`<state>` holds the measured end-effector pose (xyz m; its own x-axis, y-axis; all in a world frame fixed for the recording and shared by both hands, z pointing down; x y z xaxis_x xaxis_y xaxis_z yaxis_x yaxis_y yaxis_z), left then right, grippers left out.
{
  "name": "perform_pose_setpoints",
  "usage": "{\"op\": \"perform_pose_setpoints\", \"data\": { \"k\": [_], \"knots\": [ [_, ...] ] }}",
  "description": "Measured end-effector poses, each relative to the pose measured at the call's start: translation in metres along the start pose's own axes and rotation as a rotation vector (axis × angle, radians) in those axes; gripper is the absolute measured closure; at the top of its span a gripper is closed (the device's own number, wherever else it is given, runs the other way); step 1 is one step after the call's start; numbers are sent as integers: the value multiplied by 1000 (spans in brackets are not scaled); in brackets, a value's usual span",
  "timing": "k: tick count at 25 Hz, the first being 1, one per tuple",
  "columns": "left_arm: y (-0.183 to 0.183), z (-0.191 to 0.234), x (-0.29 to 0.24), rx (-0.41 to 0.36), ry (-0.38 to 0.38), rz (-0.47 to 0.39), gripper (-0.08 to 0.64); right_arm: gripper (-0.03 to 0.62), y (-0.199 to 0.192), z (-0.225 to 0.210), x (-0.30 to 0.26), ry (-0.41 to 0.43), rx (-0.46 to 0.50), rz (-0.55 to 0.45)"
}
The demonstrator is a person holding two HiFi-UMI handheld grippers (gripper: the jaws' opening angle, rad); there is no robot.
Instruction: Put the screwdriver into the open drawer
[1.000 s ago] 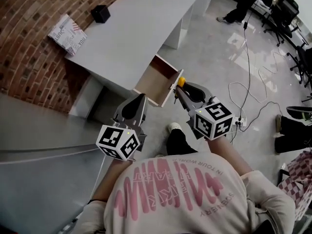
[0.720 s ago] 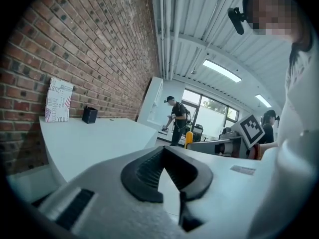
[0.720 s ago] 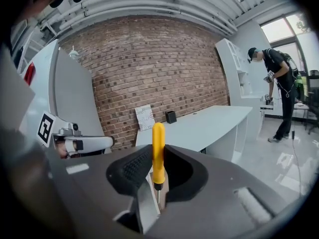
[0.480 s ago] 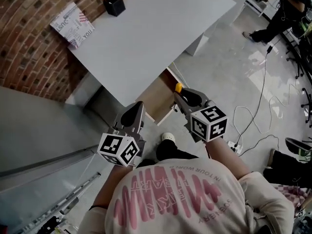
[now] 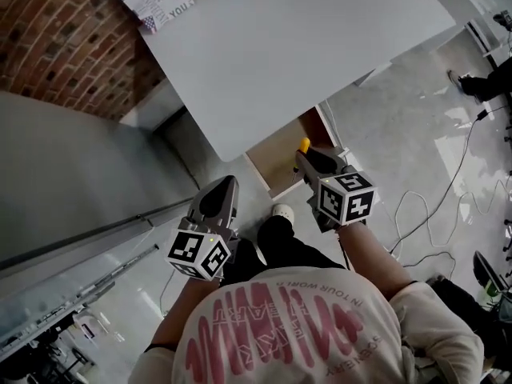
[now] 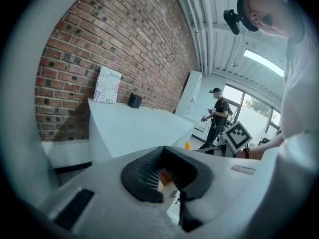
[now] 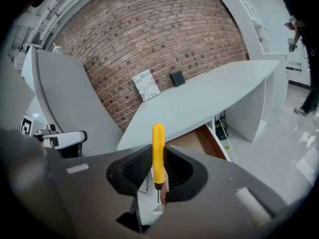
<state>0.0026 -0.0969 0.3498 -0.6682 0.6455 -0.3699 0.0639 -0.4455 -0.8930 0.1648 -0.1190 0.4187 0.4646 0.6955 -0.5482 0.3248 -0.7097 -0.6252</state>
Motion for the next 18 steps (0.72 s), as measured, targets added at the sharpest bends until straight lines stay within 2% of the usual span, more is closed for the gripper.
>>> {"op": "perform_pose_setpoints", "data": {
  "k": [4, 9, 18],
  "knots": [
    [-24, 13, 4, 41, 40, 41, 558, 508, -28, -22, -23, -27, -64, 50],
    [-48, 26, 9, 58, 28, 91, 558, 508, -57, -38, -43, -71, -150, 90],
    [-73, 47, 9, 33, -26, 132, 558, 508, -97, -56, -77, -161, -159, 160]
  ]
}}
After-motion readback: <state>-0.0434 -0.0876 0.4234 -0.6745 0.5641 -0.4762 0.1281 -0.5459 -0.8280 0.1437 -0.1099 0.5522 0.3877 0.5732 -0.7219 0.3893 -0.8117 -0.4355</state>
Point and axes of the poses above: the fingertips, and each gripper's own axes: x backward along the fingers, z to its left, y out of its top, the point moved 1 cm from there along x, backward along the fingers, and after that the axes turned 9 degrees about -x, right-handed, at the moved point
